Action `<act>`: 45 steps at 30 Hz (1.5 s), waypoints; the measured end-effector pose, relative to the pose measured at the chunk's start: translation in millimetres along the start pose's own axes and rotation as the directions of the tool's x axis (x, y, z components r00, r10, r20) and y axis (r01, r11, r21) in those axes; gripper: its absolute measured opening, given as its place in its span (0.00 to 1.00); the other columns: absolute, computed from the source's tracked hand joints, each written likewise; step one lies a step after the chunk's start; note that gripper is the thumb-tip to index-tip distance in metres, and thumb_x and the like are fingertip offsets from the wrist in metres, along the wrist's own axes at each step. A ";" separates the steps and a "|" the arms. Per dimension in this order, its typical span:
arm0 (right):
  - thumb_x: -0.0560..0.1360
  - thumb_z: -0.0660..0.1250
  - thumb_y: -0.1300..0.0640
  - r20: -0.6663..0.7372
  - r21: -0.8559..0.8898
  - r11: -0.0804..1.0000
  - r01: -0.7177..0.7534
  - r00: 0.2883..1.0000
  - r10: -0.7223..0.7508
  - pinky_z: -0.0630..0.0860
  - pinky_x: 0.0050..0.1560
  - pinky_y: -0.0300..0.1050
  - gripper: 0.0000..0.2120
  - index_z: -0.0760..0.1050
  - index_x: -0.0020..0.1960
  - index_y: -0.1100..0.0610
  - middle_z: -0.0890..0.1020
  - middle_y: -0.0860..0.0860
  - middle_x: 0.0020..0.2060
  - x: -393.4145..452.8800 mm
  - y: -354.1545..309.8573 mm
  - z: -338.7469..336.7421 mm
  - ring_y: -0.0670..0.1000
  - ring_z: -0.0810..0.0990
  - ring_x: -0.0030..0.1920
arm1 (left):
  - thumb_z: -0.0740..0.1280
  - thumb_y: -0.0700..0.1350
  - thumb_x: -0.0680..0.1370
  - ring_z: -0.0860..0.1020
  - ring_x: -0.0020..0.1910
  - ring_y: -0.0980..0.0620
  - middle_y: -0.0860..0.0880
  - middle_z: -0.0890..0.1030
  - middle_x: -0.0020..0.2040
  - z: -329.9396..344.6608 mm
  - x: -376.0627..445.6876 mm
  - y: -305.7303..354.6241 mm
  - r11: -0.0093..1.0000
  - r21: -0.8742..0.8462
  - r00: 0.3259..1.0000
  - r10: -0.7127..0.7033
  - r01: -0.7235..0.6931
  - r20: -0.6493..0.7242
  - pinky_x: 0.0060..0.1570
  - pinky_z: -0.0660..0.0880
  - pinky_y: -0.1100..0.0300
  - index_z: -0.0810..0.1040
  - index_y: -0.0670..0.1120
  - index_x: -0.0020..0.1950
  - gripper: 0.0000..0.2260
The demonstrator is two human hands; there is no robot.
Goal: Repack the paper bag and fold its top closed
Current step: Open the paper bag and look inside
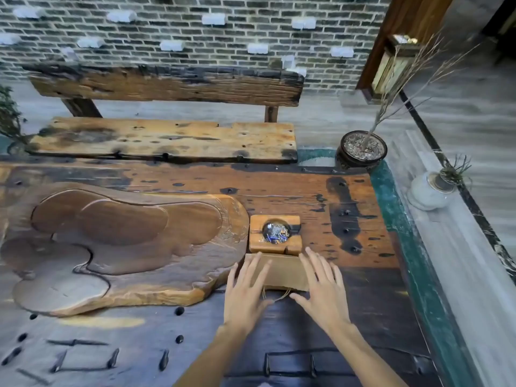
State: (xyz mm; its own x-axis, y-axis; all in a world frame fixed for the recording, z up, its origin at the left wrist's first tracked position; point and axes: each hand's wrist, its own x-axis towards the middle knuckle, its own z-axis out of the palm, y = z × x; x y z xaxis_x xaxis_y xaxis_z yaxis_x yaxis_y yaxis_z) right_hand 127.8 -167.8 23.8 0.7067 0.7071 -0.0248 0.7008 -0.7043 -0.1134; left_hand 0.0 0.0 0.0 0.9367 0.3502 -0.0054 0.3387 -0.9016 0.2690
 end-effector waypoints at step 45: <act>0.79 0.41 0.34 0.333 0.343 0.939 0.031 0.931 -0.152 0.56 0.78 0.45 0.32 0.61 0.77 0.45 0.62 0.43 0.78 40.5 43.9 3.4 0.44 0.58 0.78 | 0.54 0.67 0.77 0.59 0.77 0.56 0.56 0.63 0.77 -24.2 35.1 -11.1 0.509 -0.756 0.911 -0.258 0.411 0.322 0.77 0.57 0.52 0.60 0.55 0.77 0.31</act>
State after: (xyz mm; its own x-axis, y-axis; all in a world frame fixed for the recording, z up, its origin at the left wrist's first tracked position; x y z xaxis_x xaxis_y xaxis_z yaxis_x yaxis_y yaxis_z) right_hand 186.9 -169.9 14.4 0.5184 0.7862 -0.3363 0.6466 -0.6177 -0.4476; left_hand 26.9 28.4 20.1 0.7946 0.4699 -0.3844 0.4900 -0.1226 0.8631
